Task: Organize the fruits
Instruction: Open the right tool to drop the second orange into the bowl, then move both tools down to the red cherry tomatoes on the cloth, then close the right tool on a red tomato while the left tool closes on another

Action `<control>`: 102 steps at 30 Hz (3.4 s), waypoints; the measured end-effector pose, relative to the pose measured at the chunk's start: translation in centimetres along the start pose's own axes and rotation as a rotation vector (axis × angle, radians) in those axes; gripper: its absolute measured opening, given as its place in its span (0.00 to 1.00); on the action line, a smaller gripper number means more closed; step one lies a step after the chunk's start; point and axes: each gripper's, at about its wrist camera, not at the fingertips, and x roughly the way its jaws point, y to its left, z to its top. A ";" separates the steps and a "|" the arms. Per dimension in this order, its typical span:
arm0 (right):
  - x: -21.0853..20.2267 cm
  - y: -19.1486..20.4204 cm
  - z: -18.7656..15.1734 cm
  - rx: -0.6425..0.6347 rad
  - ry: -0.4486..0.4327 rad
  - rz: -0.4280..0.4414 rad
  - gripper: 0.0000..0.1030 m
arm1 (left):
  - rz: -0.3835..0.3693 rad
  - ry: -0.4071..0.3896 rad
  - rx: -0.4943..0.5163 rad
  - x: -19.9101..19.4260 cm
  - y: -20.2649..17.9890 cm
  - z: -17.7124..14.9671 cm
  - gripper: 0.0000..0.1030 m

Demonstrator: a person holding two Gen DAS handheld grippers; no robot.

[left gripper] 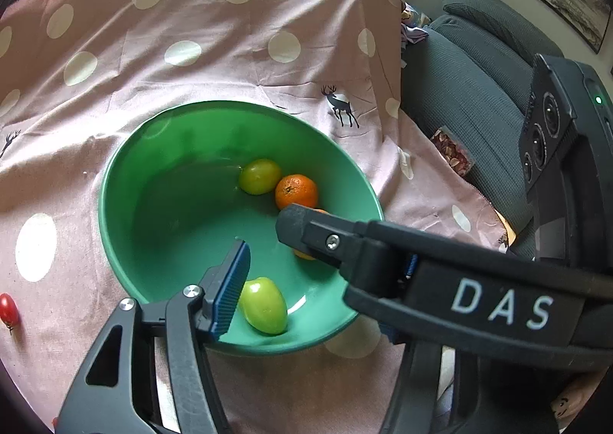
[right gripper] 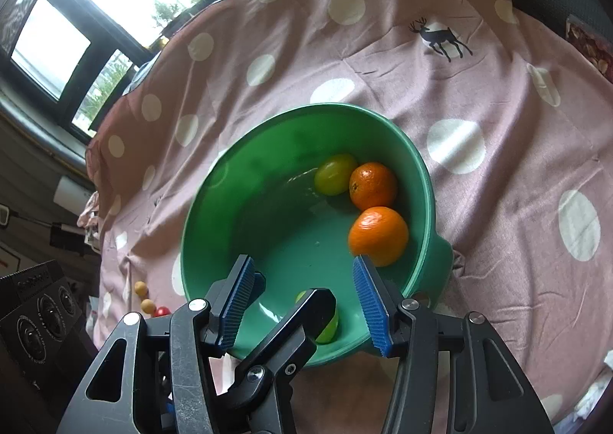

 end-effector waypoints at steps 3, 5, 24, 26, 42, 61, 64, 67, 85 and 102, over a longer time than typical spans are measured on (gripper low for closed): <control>-0.7 0.7 -0.2 -0.023 -0.024 0.002 0.57 | 0.010 -0.026 -0.002 -1.4 0.2 -0.1 0.61; -1.1 1.5 -0.3 -0.043 -0.042 -0.006 0.60 | 0.027 -0.048 -0.001 -2.5 0.3 -0.2 0.62; -5.1 12.1 -4.3 -0.317 -0.186 0.003 0.72 | 0.271 -0.204 -0.170 -17.9 9.9 -4.1 0.80; -4.8 13.2 -4.9 -0.362 -0.185 -0.013 0.72 | 0.315 -0.211 -0.185 -19.2 11.0 -4.9 0.80; 2.6 17.4 -8.9 -0.507 0.043 -0.039 0.72 | 0.375 -0.087 -0.331 -19.1 19.1 -9.5 0.70; 7.8 16.9 -11.7 -0.495 0.271 0.021 0.72 | 0.438 0.068 -0.366 -15.7 21.2 -11.0 0.36; 8.5 16.2 -12.0 -0.477 0.307 0.016 0.63 | 0.445 0.084 -0.370 -15.6 21.3 -11.1 0.36; 9.0 15.8 -12.4 -0.455 0.331 0.006 0.62 | 0.436 0.102 -0.385 -15.3 21.6 -11.3 0.36; 9.4 14.4 -13.5 -0.408 0.328 0.006 0.43 | 0.389 0.145 -0.418 -14.0 22.2 -11.8 0.27; 9.5 14.8 -13.7 -0.436 0.328 0.006 0.31 | 0.397 0.100 -0.376 -14.5 21.0 -11.2 0.27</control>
